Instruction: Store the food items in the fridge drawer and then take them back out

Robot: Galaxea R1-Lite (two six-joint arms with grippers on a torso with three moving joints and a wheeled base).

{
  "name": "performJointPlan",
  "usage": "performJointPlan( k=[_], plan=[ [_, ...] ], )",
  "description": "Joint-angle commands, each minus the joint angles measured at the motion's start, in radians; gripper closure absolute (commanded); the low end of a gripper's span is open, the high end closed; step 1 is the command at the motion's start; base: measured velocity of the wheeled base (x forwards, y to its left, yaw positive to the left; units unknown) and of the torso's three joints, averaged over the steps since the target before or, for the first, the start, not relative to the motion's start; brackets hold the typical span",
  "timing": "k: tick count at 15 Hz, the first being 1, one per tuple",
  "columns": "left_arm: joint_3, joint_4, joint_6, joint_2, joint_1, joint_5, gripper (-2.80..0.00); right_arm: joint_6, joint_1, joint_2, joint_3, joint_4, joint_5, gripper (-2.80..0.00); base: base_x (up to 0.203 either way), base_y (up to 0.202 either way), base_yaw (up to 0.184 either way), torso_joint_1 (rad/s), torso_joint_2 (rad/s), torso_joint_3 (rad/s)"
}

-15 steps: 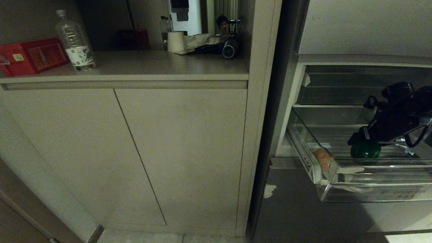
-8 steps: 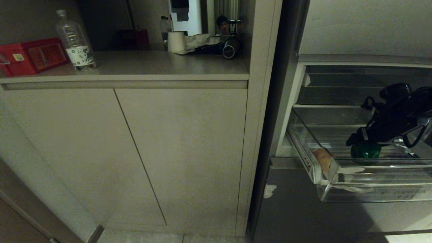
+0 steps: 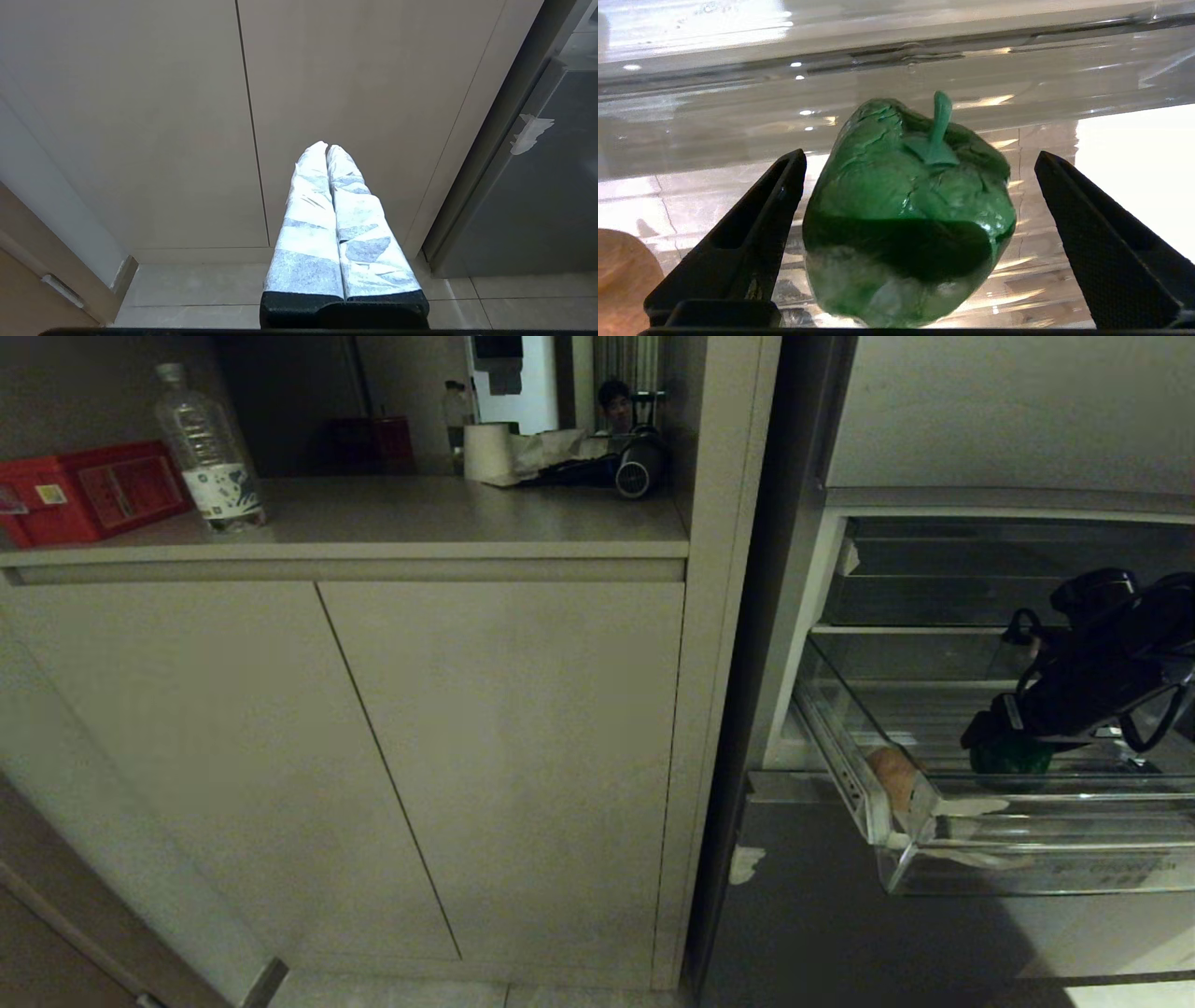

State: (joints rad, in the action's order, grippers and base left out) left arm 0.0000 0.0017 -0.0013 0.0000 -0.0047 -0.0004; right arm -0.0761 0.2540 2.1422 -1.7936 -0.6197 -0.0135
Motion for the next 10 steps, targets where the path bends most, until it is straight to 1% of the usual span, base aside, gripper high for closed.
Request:
performJointPlan(
  k=[1,10],
  plan=[
    [0.000,0.000,0.000,0.002,0.000,0.000,0.00,-0.002,0.001,-0.008,0.014,-0.003,0.000,-2.80,0.000,0.000,0.000,0.000,0.00,0.000],
    [0.000,0.000,0.000,0.002,0.000,0.000,0.00,-0.001,0.001,-0.010,0.045,-0.004,0.000,-2.80,0.000,0.000,0.000,0.000,0.00,0.000]
  ],
)
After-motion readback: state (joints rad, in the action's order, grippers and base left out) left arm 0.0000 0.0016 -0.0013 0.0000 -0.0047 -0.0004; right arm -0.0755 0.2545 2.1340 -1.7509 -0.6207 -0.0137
